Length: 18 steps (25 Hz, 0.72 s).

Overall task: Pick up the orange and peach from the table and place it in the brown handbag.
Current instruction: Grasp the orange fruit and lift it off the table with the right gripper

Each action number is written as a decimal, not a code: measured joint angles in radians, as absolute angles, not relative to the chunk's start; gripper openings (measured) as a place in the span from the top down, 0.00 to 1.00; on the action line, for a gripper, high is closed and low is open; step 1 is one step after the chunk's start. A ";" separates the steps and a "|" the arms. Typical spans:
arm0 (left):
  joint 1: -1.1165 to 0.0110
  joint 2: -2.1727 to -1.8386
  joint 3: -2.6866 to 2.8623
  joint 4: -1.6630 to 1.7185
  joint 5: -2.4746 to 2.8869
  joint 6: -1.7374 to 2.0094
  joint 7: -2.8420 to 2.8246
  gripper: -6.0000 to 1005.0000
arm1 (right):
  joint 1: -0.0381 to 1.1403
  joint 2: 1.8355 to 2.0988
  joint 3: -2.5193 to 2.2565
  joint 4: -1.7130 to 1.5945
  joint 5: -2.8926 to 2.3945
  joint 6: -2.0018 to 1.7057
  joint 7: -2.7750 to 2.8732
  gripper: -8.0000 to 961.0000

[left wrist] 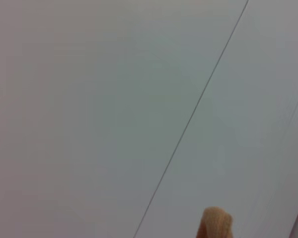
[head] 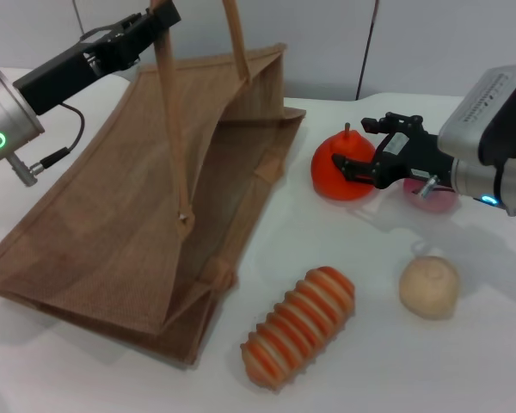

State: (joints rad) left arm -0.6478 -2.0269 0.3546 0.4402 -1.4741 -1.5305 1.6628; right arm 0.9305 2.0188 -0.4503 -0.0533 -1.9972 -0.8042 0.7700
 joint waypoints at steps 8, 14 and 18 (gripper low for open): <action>-0.651 -2.028 0.355 0.440 -1.474 -1.556 1.663 0.87 | 0.952 2.020 -0.451 -0.022 -1.997 -0.738 0.770 0.28; -0.651 -2.028 0.354 0.440 -1.474 -1.557 1.662 0.87 | 0.960 2.020 -0.456 -0.003 -2.004 -0.733 0.770 0.28; -0.650 -2.028 0.359 0.440 -1.474 -1.558 1.662 0.87 | 0.964 2.020 -0.460 0.004 -2.010 -0.733 0.770 0.29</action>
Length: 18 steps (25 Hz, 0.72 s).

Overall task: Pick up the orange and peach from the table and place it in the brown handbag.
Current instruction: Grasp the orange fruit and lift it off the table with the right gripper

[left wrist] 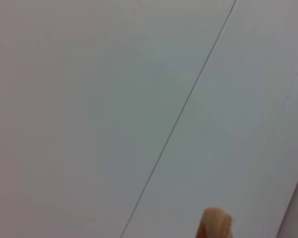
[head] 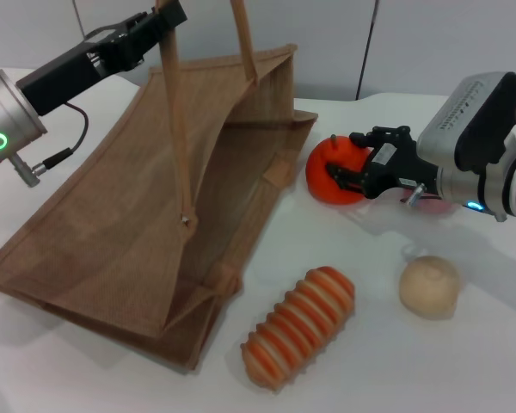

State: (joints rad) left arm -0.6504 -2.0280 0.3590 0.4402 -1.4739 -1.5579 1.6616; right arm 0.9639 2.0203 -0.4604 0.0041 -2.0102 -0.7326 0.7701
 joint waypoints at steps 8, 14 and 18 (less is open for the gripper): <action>-0.650 -2.028 0.357 0.440 -1.470 -1.559 1.659 0.87 | 0.973 2.020 -0.512 0.005 -2.011 -0.728 0.834 0.45; -0.650 -2.028 0.357 0.440 -1.469 -1.559 1.657 0.87 | 0.984 2.020 -0.566 -0.002 -2.011 -0.708 0.904 0.59; -0.650 -2.027 0.356 0.434 -1.468 -1.559 1.658 0.87 | 0.985 2.020 -0.571 0.000 -2.011 -0.708 0.908 0.63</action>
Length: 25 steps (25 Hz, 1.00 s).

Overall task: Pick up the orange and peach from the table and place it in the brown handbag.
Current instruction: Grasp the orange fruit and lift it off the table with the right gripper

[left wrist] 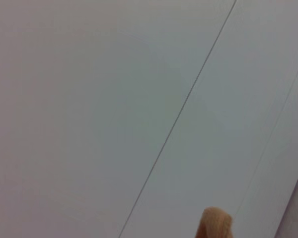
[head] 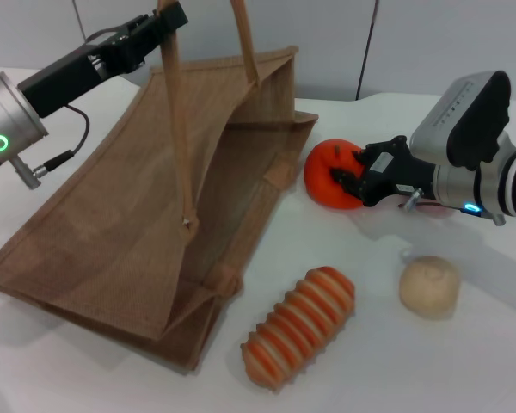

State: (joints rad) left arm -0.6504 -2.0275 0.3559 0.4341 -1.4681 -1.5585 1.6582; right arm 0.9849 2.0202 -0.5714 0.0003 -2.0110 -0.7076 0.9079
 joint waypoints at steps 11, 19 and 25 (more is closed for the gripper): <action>-0.650 -2.023 0.356 0.419 -1.465 -1.558 1.662 0.87 | 0.988 2.020 -0.617 -0.001 -2.011 -0.719 0.940 0.71; -0.650 -2.022 0.356 0.419 -1.465 -1.557 1.661 0.87 | 0.973 2.020 -0.609 -0.029 -2.001 -0.807 0.939 0.77; -0.650 -2.021 0.361 0.419 -1.465 -1.557 1.657 0.87 | 0.939 2.020 -0.607 -0.087 -1.976 -0.940 0.940 0.82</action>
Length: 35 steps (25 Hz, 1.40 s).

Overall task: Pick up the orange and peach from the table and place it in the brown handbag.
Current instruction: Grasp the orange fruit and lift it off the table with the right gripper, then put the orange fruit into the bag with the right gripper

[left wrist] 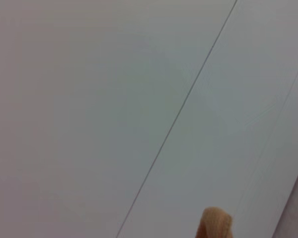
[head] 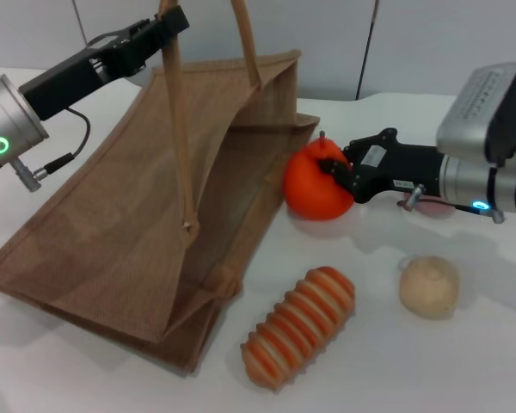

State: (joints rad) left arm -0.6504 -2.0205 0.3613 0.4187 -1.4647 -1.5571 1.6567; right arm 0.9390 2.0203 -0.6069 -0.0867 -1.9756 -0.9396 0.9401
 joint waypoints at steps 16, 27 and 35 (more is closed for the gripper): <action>-0.691 -2.020 0.367 0.420 -1.462 -1.616 1.653 0.87 | 0.949 2.024 -0.671 -0.139 -1.970 -1.163 0.933 0.93; -0.727 -2.026 0.368 0.416 -1.435 -1.645 1.650 0.87 | 1.030 2.035 -0.734 -0.094 -1.969 -1.158 0.926 0.94; -0.737 -2.026 0.367 0.416 -1.442 -1.713 1.634 0.87 | 1.060 2.040 -0.733 -0.064 -1.962 -1.075 0.878 0.94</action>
